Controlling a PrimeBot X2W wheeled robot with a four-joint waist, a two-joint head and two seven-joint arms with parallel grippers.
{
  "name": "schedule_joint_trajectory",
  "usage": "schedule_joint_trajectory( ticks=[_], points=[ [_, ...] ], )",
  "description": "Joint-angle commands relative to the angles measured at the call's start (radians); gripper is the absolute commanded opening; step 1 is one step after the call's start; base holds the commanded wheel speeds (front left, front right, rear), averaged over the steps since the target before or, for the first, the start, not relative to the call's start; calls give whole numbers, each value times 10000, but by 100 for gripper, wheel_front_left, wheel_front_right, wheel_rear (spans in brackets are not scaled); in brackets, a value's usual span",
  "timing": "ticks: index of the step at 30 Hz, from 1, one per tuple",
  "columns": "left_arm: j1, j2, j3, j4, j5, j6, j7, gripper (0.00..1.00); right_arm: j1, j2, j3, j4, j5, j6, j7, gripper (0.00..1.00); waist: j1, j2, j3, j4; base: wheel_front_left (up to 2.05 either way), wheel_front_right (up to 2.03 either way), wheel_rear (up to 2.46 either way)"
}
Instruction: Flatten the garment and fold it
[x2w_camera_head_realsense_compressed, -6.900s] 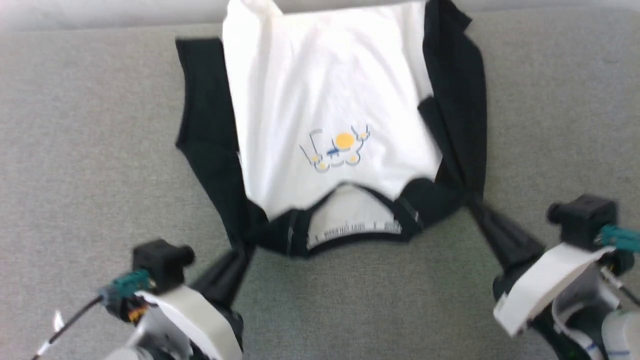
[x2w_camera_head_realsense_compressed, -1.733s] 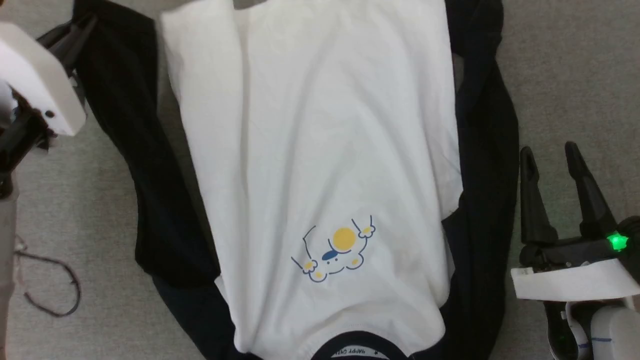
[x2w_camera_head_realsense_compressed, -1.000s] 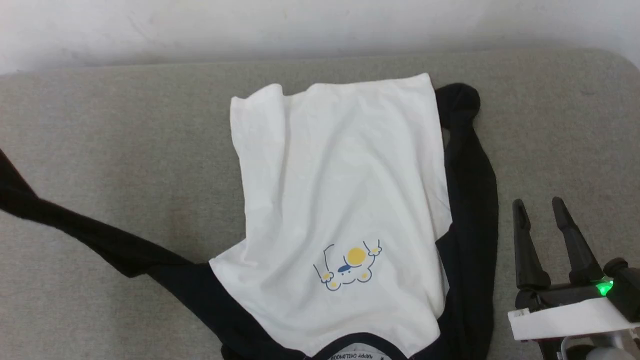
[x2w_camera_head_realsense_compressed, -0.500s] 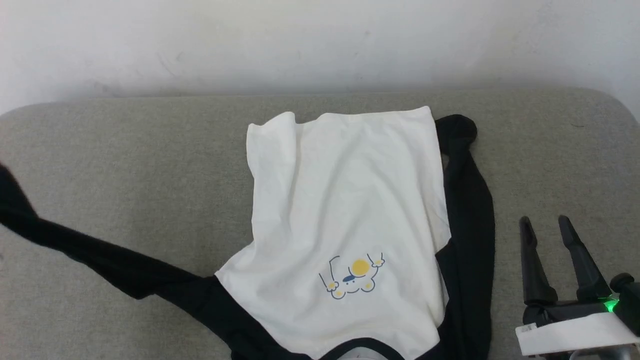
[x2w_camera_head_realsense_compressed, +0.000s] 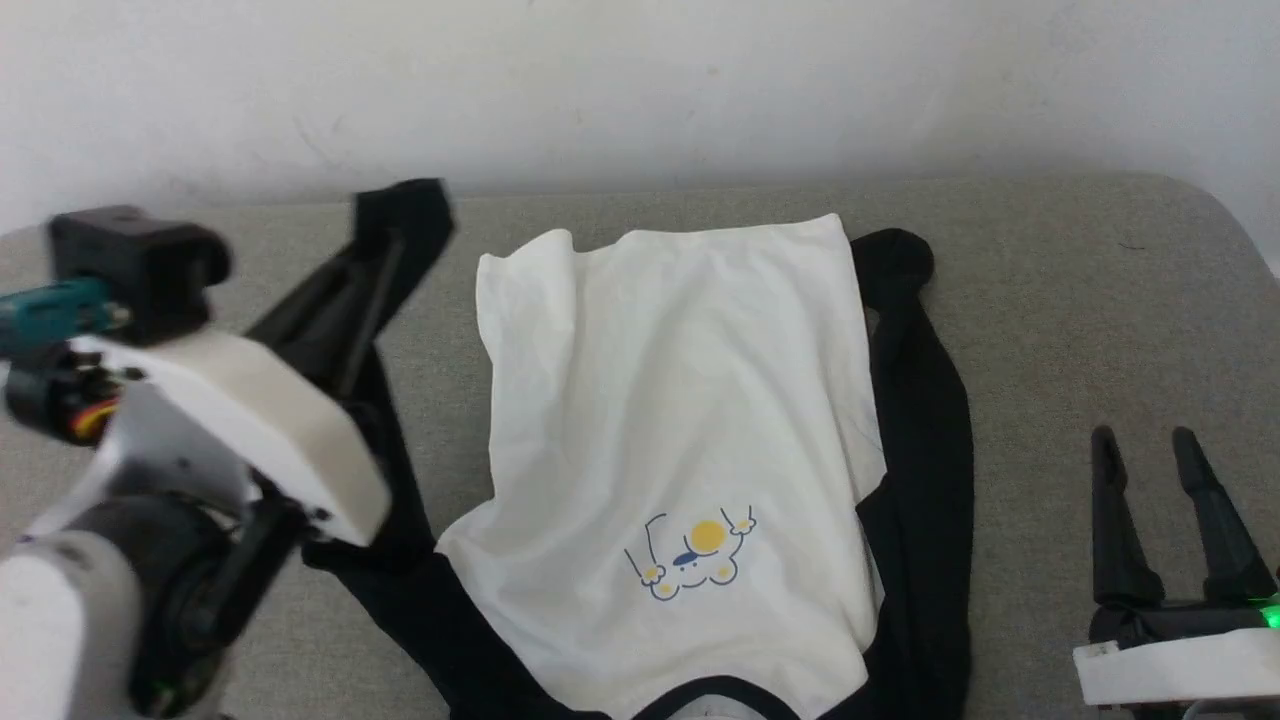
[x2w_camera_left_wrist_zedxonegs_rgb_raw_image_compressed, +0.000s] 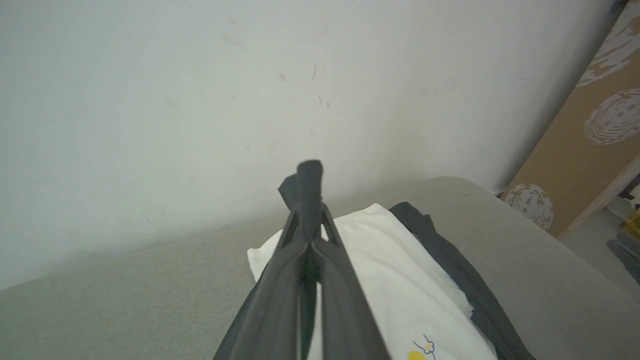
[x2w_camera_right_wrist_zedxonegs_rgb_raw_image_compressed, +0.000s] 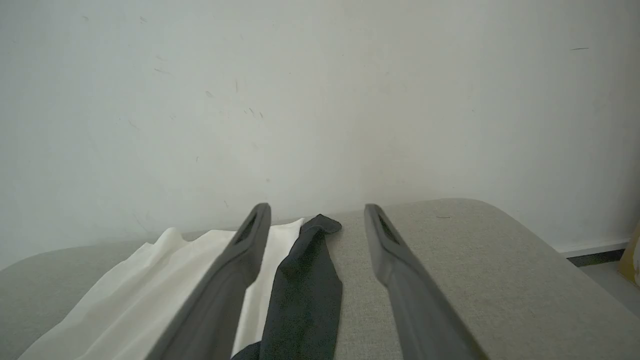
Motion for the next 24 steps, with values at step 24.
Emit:
schedule_joint_trajectory(
  ticks=[24],
  points=[
    [-964,-4337,-7991,6475,3142,-1486,-3013,0,-579,24,-1312,-799,59,-7,-113,100,0,-2,1622,-294,0,0,0]
  ],
)
